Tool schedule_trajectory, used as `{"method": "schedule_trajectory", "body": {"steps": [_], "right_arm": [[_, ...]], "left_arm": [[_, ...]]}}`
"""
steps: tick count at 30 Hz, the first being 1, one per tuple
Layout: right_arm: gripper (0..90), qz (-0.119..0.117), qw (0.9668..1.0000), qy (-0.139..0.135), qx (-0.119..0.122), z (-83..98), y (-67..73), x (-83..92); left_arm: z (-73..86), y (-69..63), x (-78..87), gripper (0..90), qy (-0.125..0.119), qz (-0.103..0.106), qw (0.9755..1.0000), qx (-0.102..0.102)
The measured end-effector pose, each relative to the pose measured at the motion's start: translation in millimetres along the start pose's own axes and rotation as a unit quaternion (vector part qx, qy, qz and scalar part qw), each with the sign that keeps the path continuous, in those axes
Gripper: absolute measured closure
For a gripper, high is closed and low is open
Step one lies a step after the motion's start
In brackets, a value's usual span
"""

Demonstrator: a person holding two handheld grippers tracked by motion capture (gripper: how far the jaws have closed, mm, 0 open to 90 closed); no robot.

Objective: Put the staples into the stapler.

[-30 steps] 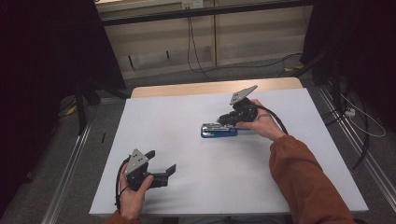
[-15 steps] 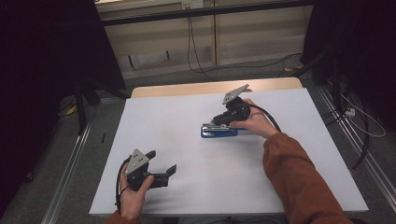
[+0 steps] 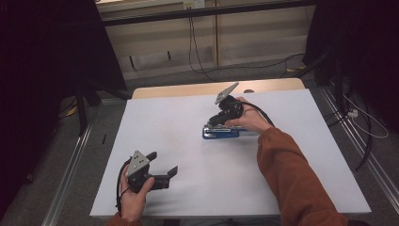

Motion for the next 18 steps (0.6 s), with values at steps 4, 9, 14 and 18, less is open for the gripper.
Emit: {"method": "schedule_trajectory", "body": {"steps": [4,9,14,18], "right_arm": [[79.2,0.002,0.9999,0.007,0.009,0.3,-2.5,-2.1],[79.2,-0.004,0.9991,0.023,0.036,4.8,-4.8,-3.1],[79.2,-0.01,0.9986,0.027,0.044,7.7,-7.2,-4.9],[79.2,-0.012,0.9983,0.027,0.05,7.5,-7.7,-5.8]], "left_arm": [[0.2,0.5,-0.2,4.4,0.0,0.0,1.0,0.0],[0.0,-0.2,-0.5,4.4,0.001,0.001,1.0,-0.001],[0.2,-0.3,-0.6,4.4,0.001,0.001,1.0,-0.001],[0.1,-0.7,-0.6,4.4,0.002,0.003,1.0,-0.001]]}}
Point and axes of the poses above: each handheld gripper's, and its own axes: x roughly backward along the jaws, z roughly out of its underside, y roughly to its left, the point moved 5 cm from there along -x, roughly forward along the jaws, and after that the axes turned 9 degrees about -x, right-handed, at the moved point
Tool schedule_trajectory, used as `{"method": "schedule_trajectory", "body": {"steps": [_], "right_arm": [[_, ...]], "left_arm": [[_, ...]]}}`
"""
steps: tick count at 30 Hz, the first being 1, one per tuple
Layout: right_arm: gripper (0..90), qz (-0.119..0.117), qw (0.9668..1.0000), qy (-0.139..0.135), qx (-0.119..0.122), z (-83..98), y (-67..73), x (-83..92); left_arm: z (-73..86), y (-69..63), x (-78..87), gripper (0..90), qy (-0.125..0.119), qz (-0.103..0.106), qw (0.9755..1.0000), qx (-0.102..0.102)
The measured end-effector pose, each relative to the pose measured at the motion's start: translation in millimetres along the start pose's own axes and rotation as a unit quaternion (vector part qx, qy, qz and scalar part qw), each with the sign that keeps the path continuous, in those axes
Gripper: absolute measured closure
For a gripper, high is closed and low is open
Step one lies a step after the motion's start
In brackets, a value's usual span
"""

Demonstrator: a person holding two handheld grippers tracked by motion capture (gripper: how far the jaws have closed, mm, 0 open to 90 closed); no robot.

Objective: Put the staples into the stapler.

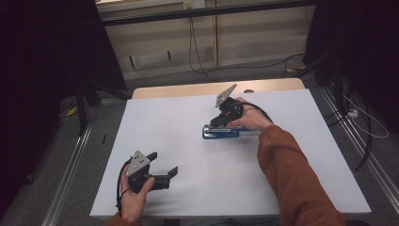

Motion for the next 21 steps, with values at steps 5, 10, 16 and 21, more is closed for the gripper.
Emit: {"method": "schedule_trajectory", "body": {"steps": [5,10,16,21], "right_arm": [[79.1,0.004,0.9999,0.002,0.015,1.4,-1.6,-2.0],[79.2,0.007,0.9996,0.004,0.026,1.3,-2.2,-3.1],[79.2,0.003,0.9992,0.011,0.038,0.0,0.5,-4.4],[79.2,0.003,0.9989,0.011,0.045,-1.1,1.6,-6.4]], "left_arm": [[-0.1,0.1,0.2,4.4,-0.001,0.0,1.0,0.0],[-0.1,0.7,0.6,4.4,0.0,-0.003,1.0,0.0],[-0.2,-0.2,0.4,4.4,-0.001,0.0,1.0,-0.001],[-0.2,-0.3,0.5,4.4,0.0,-0.001,1.0,-0.002]]}}
Point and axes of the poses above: each handheld gripper's, and its own axes: x roughly backward along the jaws, z roughly out of its underside, y roughly to its left, the point moved 5 cm from there along -x, roughly forward along the jaws, and after that the axes turned 9 degrees about -x, right-handed, at the moved point
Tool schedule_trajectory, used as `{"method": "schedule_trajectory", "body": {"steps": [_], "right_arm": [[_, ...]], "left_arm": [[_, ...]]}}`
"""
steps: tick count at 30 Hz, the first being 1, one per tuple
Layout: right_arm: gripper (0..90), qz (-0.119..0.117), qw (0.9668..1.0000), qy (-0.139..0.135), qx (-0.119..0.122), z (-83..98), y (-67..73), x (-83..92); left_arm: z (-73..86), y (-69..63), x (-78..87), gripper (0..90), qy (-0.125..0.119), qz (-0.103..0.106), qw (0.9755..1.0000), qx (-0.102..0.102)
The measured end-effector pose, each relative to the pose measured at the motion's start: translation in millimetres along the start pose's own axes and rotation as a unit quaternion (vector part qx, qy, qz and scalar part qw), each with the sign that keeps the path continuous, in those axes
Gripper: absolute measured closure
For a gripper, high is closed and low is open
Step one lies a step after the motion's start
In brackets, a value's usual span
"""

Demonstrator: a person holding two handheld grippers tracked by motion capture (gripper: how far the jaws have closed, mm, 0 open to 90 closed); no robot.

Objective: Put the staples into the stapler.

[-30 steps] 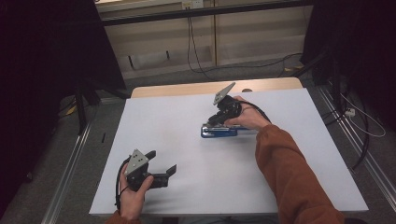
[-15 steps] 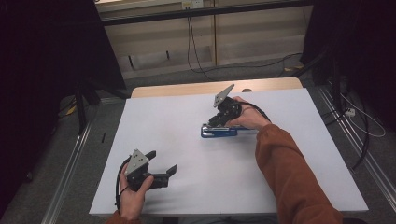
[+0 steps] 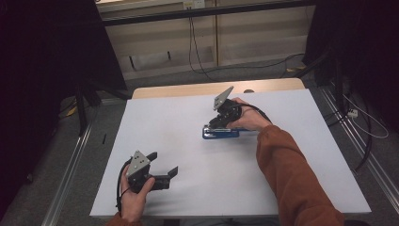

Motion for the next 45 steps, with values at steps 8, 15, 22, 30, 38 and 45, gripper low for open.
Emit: {"method": "schedule_trajectory", "body": {"steps": [8,15,22,30,38,45], "right_arm": [[79.2,0.0,1.0,0.002,0.008,-2.3,0.4,-0.4],[79.2,-0.001,0.9999,0.007,0.014,-2.5,0.0,-2.1],[79.2,-0.002,0.9998,0.011,0.018,-3.9,-0.2,-4.1],[79.2,0.0,0.9997,0.012,0.021,-5.1,0.5,-5.7],[79.0,-0.003,0.9998,0.003,0.018,-6.8,0.2,-8.5],[77.5,-0.002,0.9999,0.003,0.014,-6.9,0.5,-10.0]], "left_arm": [[-0.1,0.1,0.0,4.4,-0.001,0.001,1.0,0.0],[0.1,-0.2,-0.3,4.4,0.001,0.001,1.0,0.001],[0.2,0.3,-0.4,4.4,0.0,0.002,1.0,0.001],[0.5,0.6,-0.5,4.4,0.002,-0.002,1.0,0.001],[-0.4,0.0,0.2,4.4,-0.003,0.0,1.0,0.0],[0.1,-0.2,-0.3,4.4,0.0,0.001,1.0,0.001]]}}
Point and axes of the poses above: each handheld gripper's, and its own axes: x roughly backward along the jaws, z roughly out of its underside, y roughly to its left, the point moved 5 cm from there along -x, roughly forward along the jaws, and after that the axes turned 9 degrees about -x, right-handed, at the moved point
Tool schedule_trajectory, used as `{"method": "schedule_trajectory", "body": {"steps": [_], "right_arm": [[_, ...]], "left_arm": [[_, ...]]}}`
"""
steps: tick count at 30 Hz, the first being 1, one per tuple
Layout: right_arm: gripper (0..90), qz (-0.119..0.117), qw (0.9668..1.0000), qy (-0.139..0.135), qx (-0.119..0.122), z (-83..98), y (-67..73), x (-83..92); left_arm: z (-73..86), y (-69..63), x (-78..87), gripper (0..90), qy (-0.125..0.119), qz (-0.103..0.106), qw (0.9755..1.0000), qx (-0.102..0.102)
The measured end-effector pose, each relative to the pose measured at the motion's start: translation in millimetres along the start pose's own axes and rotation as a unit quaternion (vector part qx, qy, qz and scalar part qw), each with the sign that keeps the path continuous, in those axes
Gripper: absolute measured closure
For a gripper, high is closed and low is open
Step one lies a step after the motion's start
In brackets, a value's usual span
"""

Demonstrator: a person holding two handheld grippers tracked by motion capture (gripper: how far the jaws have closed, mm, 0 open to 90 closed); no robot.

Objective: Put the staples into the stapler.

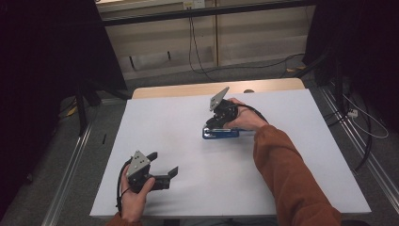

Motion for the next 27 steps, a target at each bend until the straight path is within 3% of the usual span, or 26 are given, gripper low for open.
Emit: {"method": "schedule_trajectory", "body": {"steps": [8,13,17,27], "right_arm": [[74.2,-0.001,0.9999,-0.003,-0.015,0.6,0.0,-0.7],[57.5,0.016,0.9991,-0.01,-0.038,0.3,-2.0,0.0],[50.7,0.028,0.9982,-0.019,-0.05,1.5,-2.6,3.6],[25.0,0.052,0.9917,-0.045,-0.108,12.1,-2.3,10.0]], "left_arm": [[0.1,0.4,0.0,4.4,0.001,0.0,1.0,-0.001],[0.5,-0.4,-0.7,4.4,0.002,0.001,1.0,-0.004],[0.6,-0.3,-0.6,4.4,0.003,0.0,1.0,-0.003],[1.1,-0.9,-1.9,4.4,0.006,0.002,1.0,-0.003]]}}
Point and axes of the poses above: each handheld gripper's, and its own axes: x roughly backward along the jaws, z roughly out of its underside, y roughly to its left, the point moved 5 cm from there along -x, roughly forward along the jaws, and after that the axes turned 9 degrees about -x, right-handed, at the moved point
